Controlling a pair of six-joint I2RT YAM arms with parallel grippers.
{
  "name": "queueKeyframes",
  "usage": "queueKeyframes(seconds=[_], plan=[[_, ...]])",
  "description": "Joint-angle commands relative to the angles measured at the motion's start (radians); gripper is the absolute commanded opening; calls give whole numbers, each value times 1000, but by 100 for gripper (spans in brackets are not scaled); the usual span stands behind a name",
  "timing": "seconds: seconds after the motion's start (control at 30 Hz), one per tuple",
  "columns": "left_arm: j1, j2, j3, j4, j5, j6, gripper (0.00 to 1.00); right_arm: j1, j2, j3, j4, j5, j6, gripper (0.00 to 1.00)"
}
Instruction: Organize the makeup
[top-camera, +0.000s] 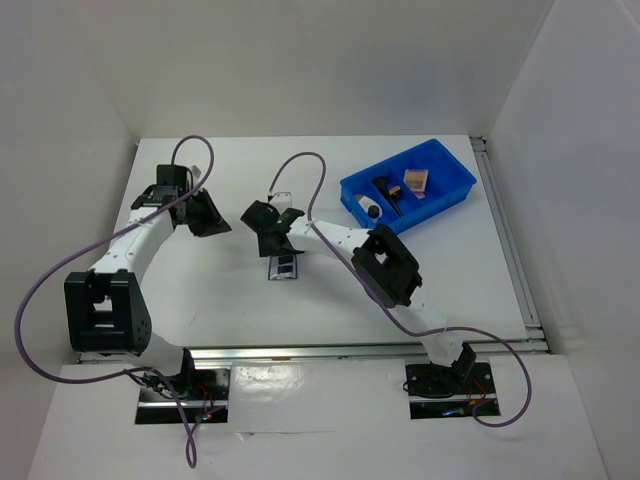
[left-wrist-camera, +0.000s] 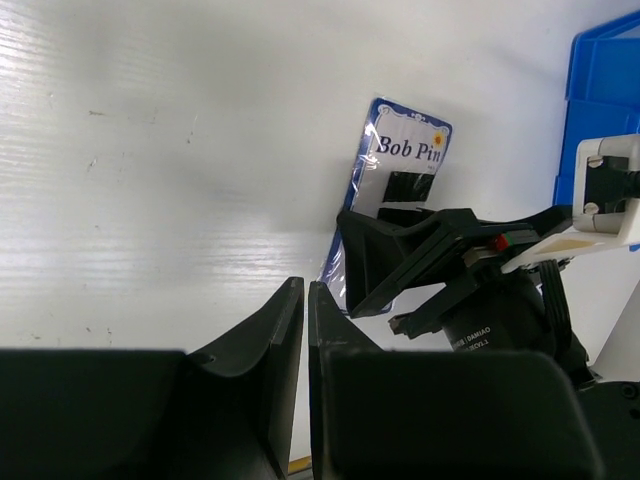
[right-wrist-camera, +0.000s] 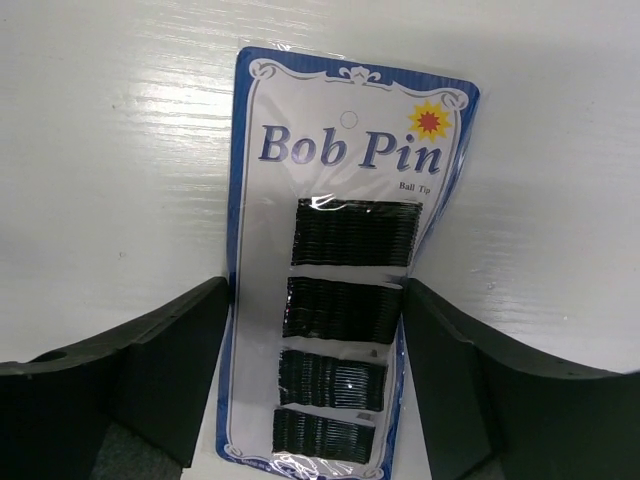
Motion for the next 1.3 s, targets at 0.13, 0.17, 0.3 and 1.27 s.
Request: queueKeyframes(seconds=[0.13, 0.17, 0.3, 1.27], plan=[[18, -40, -19, 14, 32, 35, 21, 10, 126, -77, -91, -95, 34, 68], [18, -49, -19, 14, 32, 35, 21, 10, 126, -77, -91, -86, 34, 67], [18, -49, -19, 14, 32, 35, 21, 10, 86, -109, -71, -76, 25, 57], [18, -40, 28, 4, 52, 44, 21, -277, -536, -250, 243, 219, -501, 46]])
